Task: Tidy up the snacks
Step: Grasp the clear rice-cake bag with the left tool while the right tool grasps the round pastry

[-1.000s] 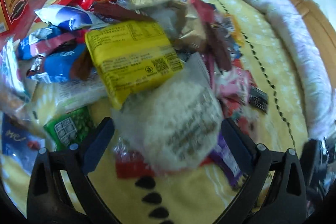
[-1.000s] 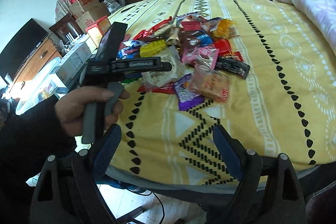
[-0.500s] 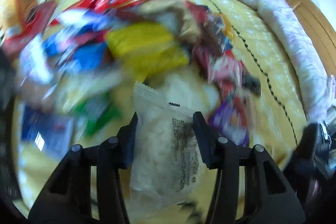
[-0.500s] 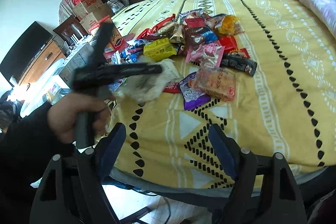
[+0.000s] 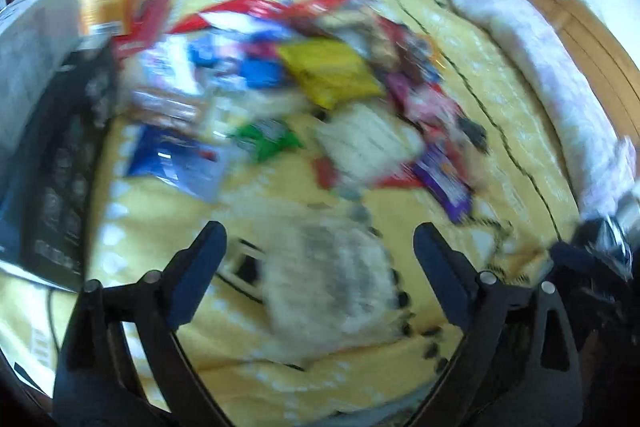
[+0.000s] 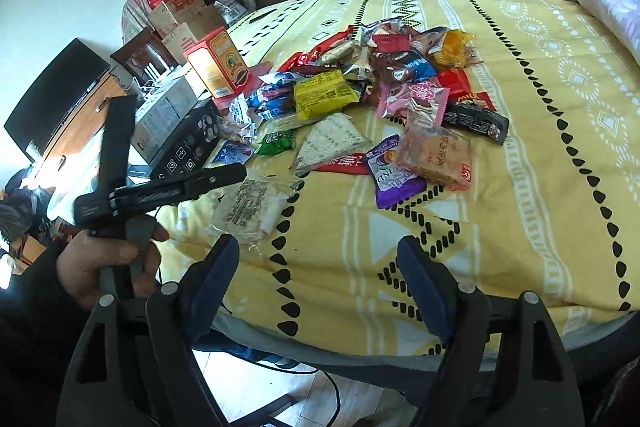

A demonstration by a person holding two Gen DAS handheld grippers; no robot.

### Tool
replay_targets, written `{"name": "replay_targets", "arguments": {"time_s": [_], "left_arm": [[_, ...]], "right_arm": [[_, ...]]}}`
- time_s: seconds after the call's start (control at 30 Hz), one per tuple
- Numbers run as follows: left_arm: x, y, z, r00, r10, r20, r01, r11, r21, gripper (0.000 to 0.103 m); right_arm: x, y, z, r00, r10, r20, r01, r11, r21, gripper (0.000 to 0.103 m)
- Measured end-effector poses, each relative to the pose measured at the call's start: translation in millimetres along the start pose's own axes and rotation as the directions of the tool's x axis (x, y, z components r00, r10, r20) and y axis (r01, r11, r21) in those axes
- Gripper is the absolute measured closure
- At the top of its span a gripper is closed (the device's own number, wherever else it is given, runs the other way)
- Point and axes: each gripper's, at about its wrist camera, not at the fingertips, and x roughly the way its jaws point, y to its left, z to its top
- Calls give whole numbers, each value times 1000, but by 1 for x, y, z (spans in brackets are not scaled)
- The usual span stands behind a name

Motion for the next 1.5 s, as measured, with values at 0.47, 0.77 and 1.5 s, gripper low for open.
{"name": "replay_targets", "arguments": {"time_s": [0.47,0.77,1.5], "left_arm": [[50,-1,-7,982,183,-50,-181,982,53,7],[44,-2,-11,992,119,-42,-116,991,67,22],[37,-1,-9,998,44,-34,-42,997,57,22]], "right_arm": [[-2,-22,-8,1000,-20,-20,21,998,62,19],[9,-40,9,999,-46,-2,45,992,119,19],[108,-108,61,986,-142,-84,158,963,217,39]]}}
